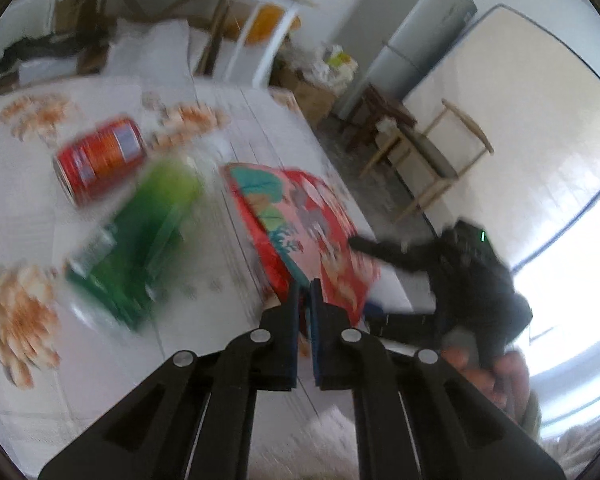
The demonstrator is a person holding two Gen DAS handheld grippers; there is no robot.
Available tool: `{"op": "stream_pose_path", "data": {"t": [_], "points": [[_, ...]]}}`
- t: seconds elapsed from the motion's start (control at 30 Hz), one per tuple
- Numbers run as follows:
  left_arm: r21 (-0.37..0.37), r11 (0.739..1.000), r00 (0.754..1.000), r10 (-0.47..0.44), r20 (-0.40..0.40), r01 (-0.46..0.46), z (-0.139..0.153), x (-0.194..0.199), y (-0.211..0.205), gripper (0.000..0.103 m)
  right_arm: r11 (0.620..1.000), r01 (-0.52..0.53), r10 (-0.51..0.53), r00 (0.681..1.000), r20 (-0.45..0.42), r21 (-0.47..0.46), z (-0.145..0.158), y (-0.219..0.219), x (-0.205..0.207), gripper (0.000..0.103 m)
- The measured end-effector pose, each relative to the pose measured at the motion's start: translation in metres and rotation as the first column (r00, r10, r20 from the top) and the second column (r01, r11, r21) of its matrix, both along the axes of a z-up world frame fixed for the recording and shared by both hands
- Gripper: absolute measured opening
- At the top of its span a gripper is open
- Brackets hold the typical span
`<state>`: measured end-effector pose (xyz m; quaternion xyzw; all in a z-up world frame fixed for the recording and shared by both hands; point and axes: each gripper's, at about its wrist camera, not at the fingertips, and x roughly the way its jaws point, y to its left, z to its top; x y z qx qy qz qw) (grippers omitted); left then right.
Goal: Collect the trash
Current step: 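Lift the red snack bag with the right tool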
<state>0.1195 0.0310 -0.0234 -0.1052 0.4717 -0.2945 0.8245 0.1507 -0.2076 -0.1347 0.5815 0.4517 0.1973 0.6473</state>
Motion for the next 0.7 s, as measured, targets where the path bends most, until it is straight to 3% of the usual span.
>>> {"op": "stream_pose_path", "data": {"t": [0.17, 0.23, 0.33, 0.53, 0.7], "points": [[0.025, 0.99, 0.982, -0.137, -0.127, 0.141, -0.026, -0.026, -0.02, 0.005, 0.996, 0.02, -0.021, 1.0, -0.015, -0.081, 0.0, -0.011, -0.008, 0.045], [0.034, 0.981, 0.972, -0.185, -0.146, 0.191, -0.03, -0.035, -0.024, 0.018, 0.992, 0.018, -0.021, 1.0, -0.022, -0.125, 0.0, -0.015, -0.011, 0.045], [0.023, 0.978, 0.972, -0.205, -0.117, 0.209, -0.024, -0.04, -0.02, 0.032, 0.989, 0.015, -0.02, 0.999, -0.033, -0.146, -0.003, -0.016, -0.011, 0.045], [0.001, 0.99, 0.99, -0.139, -0.028, 0.14, -0.015, -0.02, -0.003, 0.032, 0.98, -0.022, 0.01, 0.998, -0.057, -0.197, -0.009, -0.014, -0.01, 0.045], [0.118, 0.989, 0.995, -0.095, 0.009, 0.094, -0.034, 0.009, -0.021, 0.032, 0.974, -0.038, 0.025, 0.998, -0.061, -0.225, -0.008, -0.012, -0.008, 0.045]]}}
